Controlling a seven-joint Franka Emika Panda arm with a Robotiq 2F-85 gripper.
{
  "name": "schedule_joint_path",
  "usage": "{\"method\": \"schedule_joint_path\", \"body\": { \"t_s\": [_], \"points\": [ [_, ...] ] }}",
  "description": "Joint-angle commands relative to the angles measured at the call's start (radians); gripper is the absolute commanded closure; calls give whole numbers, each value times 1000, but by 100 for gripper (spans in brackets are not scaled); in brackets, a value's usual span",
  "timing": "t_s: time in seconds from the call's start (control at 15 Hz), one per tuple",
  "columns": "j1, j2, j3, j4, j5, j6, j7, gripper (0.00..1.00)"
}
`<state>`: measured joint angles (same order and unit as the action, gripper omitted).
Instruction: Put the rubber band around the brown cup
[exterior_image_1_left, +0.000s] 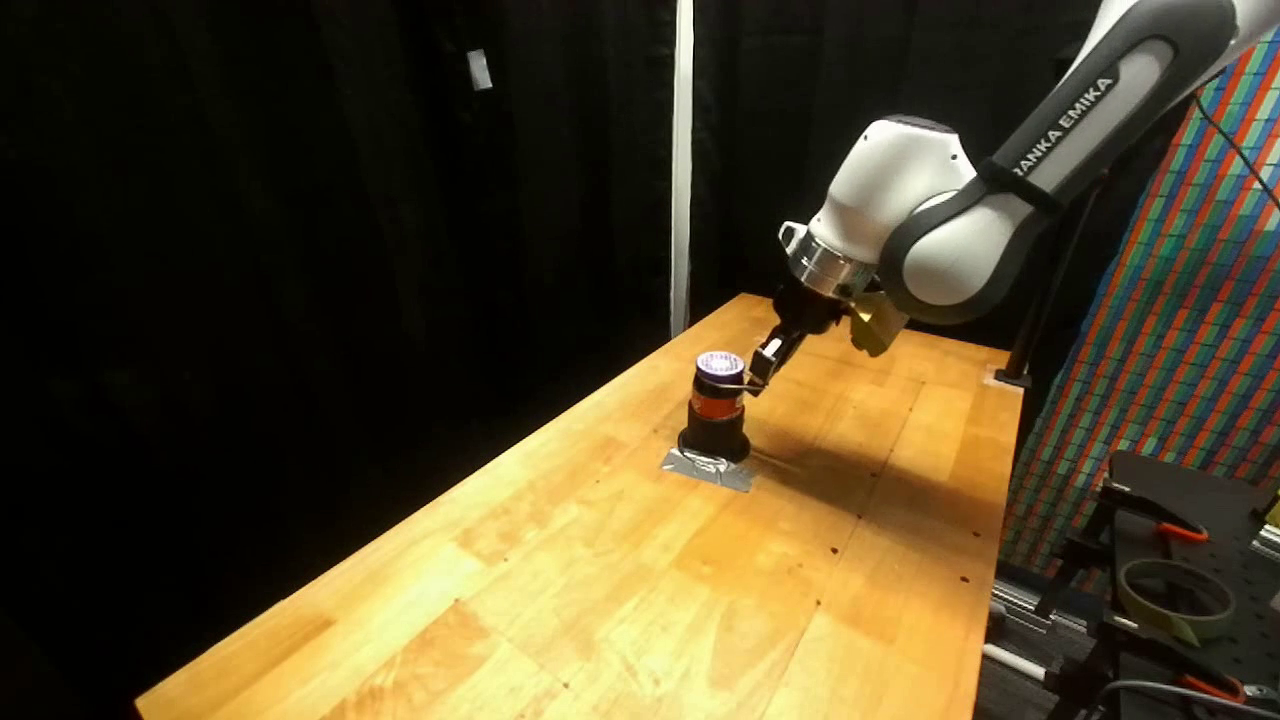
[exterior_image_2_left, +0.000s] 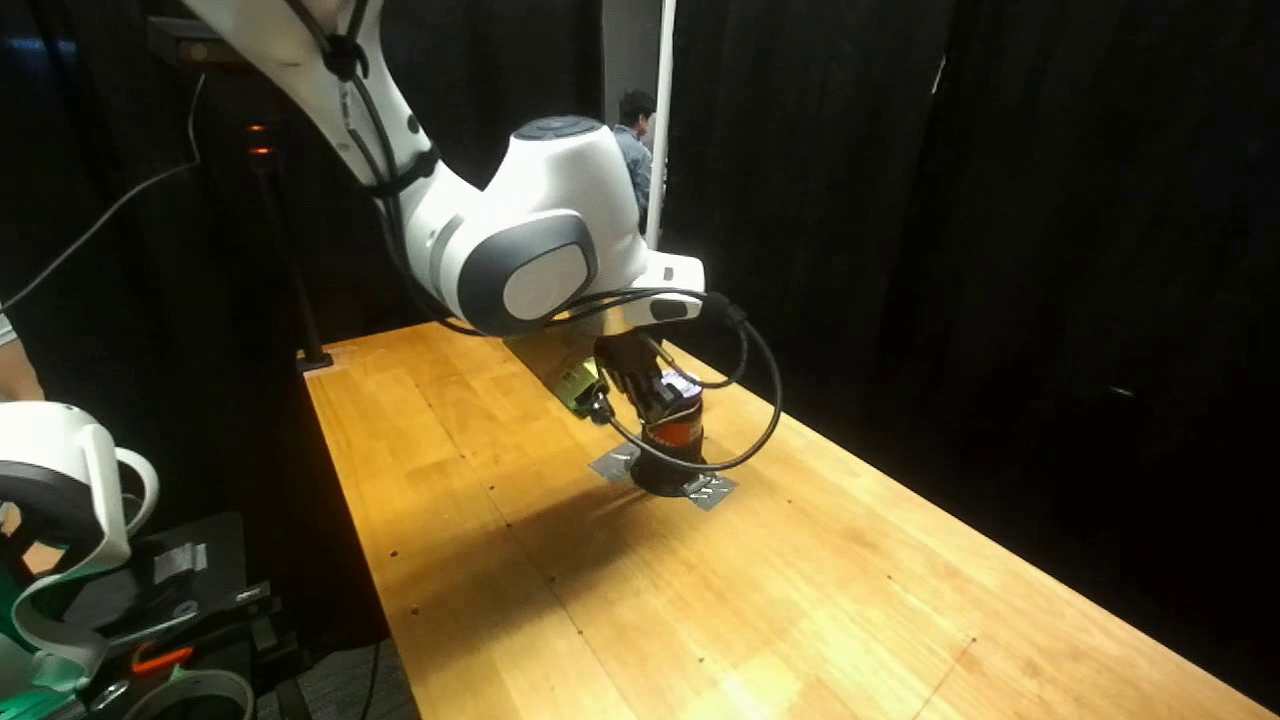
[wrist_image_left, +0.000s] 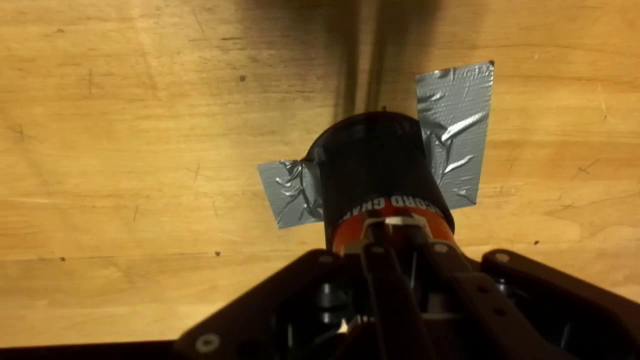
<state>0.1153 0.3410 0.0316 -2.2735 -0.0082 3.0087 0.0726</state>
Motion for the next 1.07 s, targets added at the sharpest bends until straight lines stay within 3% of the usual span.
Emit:
{"method": "schedule_joint_path", "body": {
  "t_s": [0.0, 0.2, 0.4, 0.67, 0.93, 1.0],
  "points": [
    [151, -46, -176, -144, -86, 269, 128, 100],
    [320, -7, -355, -192, -12, 444, 110, 100],
    [414, 9, -415, -241, 76, 551, 87, 100],
    [443, 15, -382, -279, 99, 635, 110, 100],
    [484, 46, -391, -291, 161, 757, 109, 100],
    [380, 45, -263, -288, 251, 796, 18, 100]
  ]
}}
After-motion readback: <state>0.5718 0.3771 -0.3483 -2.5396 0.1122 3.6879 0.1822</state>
